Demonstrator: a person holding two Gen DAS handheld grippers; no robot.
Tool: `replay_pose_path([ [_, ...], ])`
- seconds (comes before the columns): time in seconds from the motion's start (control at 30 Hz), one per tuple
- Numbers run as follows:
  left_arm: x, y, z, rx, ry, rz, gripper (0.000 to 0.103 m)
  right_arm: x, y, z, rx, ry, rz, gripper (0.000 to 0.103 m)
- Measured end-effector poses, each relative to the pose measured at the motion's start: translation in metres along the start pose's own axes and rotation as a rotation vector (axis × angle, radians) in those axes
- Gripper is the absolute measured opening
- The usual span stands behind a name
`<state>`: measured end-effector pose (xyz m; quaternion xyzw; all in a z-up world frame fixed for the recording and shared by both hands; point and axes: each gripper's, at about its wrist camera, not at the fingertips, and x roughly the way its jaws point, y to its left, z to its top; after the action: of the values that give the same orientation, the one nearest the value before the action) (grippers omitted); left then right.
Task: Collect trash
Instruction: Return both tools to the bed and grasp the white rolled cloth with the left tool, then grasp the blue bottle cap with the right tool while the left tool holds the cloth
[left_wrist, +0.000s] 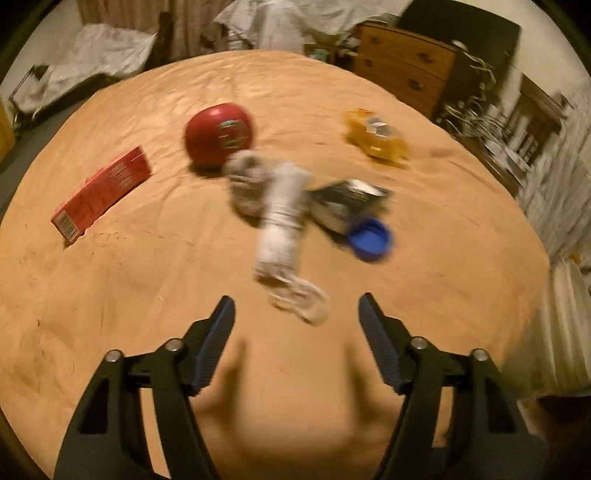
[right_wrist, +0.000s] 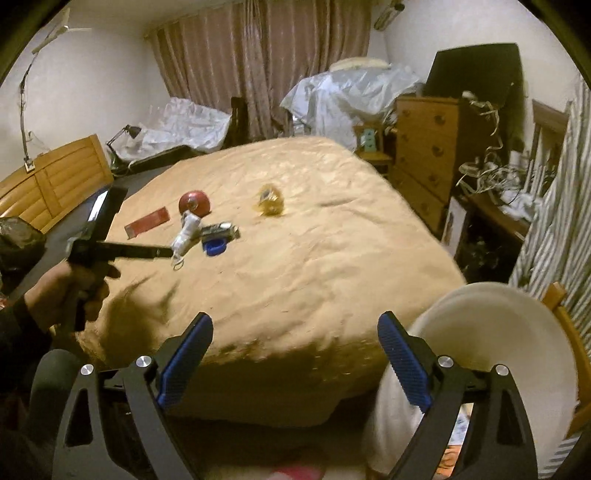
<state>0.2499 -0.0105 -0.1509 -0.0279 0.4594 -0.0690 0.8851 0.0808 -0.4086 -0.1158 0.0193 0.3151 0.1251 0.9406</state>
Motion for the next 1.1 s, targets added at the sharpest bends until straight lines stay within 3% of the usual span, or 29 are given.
replay_pose_path([
  [0.3,0.053,0.006,0.026,0.007,0.026,-0.025,0.049,0.066,0.02,0.007,-0.001,0.075,0.042,0.091],
  [0.33,0.054,0.005,0.028,0.017,0.016,-0.015,0.042,0.074,0.024,0.009,-0.004,0.084,0.046,0.091],
  [0.37,0.054,0.005,0.03,0.023,0.009,-0.009,0.029,0.08,0.025,0.011,-0.008,0.09,0.051,0.091],
  [0.43,0.05,0.011,0.03,0.012,0.003,-0.024,0.026,0.091,0.028,0.013,-0.014,0.1,0.061,0.091],
  [0.87,0.003,0.057,-0.03,0.057,0.088,0.015,0.028,0.179,0.079,0.035,-0.095,0.153,0.218,0.09],
  [1.0,0.013,0.061,-0.03,0.045,0.087,0.041,0.028,0.219,0.104,0.047,-0.129,0.181,0.261,0.084],
  [1.1,0.016,0.059,-0.026,0.032,0.07,0.042,0.036,0.253,0.116,0.058,-0.125,0.212,0.282,0.077],
])
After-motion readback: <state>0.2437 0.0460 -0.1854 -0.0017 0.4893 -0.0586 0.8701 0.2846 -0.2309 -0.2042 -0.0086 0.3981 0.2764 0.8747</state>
